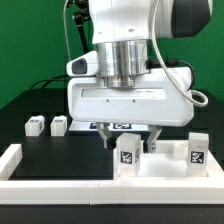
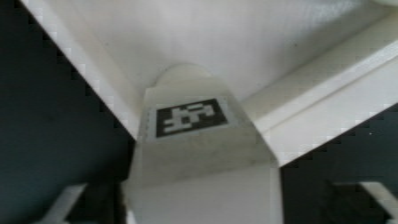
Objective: Assemble square table
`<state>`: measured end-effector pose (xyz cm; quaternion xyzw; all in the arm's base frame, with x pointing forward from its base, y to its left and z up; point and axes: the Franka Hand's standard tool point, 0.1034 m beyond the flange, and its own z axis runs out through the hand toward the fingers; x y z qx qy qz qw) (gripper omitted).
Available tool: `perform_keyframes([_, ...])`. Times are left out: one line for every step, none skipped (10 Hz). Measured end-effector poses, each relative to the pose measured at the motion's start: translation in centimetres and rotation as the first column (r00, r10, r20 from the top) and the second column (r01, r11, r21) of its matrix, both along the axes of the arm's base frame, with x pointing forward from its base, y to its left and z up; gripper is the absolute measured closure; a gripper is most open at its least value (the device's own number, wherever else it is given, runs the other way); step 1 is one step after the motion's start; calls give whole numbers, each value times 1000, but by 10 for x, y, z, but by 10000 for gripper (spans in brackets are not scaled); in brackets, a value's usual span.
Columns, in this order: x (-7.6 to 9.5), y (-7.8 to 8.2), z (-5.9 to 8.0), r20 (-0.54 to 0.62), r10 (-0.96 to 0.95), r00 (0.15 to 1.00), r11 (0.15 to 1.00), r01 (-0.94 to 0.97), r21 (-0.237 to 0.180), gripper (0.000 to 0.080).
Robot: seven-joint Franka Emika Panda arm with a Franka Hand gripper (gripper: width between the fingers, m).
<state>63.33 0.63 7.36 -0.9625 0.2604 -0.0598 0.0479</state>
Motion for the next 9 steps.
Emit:
perform_keyframes([0, -1, 0, -3, -38, 999, 999, 38, 4, 448])
perform_keyframes([-2, -6, -1, -11, -104, 995, 995, 104, 8, 500])
perform_keyframes([-3, -6, -2, -18, -183, 983, 983, 183, 18, 500])
perform_keyframes([-3, -7, -2, -23, -244, 969, 969, 245, 25, 500])
perform_keyframes([-3, -8, -2, -26, -277, 960, 960, 278, 28, 500])
perform_keyframes([-3, -9, -2, -34, -355, 934, 934, 357, 37, 500])
perform_keyframes([-4, -11, -2, -55, -458, 887, 886, 460, 51, 500])
perform_keyframes([-6, -10, -2, -89, -558, 825, 824, 564, 58, 500])
perform_keyframes([-8, -8, -2, -131, -631, 765, 766, 641, 53, 500])
